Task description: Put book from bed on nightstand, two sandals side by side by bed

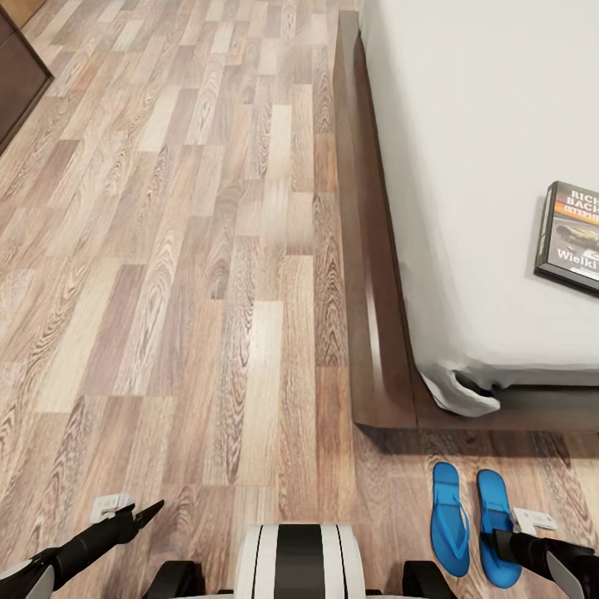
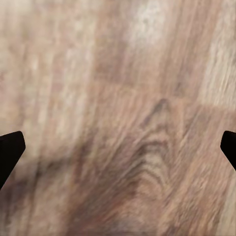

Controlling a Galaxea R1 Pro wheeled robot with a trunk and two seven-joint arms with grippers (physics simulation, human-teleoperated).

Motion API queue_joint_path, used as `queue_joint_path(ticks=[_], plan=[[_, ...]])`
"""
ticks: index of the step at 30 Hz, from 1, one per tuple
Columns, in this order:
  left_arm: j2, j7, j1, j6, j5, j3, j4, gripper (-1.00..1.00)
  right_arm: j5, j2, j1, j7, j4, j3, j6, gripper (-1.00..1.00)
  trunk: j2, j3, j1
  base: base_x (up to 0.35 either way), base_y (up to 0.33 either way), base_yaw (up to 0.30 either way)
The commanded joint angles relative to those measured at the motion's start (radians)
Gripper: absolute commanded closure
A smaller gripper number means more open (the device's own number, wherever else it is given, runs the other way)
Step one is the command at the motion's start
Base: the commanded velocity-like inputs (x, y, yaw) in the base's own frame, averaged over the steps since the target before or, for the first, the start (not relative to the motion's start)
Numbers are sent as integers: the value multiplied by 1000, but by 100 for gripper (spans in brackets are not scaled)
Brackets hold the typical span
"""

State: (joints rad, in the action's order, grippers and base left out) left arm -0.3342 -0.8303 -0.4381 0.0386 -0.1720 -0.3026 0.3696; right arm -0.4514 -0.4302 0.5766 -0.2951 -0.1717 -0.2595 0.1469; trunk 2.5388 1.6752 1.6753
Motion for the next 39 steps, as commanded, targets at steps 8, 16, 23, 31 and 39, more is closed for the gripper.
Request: queue_joint_path(ticks=[8,16,23,31,39], plan=[[0,-4,-1,4,0,-3,-1,-100,-11,-1,0,-1,-1,-7,5,100,0,0,0,0,0,0],[0,-4,-1,4,0,-3,-1,-100,-10,-1,0,-1,-2,-7,5,100,0,0,0,0,0,0],[0,-4,-1,4,0,-3,-1,-100,-11,-1,0,-1,-2,-6,5,-100,0,0,0,0,0,0],[0,-4,-1,4,0,-3,-1,-100,-11,-1,0,-1,-2,-7,5,-100,0,0,0,0,0,0],[0,-5,-1,3,0,-3,-1,-100,-10,-1,0,-2,-2,-6,4,-100,0,0,0,0,0,0]])
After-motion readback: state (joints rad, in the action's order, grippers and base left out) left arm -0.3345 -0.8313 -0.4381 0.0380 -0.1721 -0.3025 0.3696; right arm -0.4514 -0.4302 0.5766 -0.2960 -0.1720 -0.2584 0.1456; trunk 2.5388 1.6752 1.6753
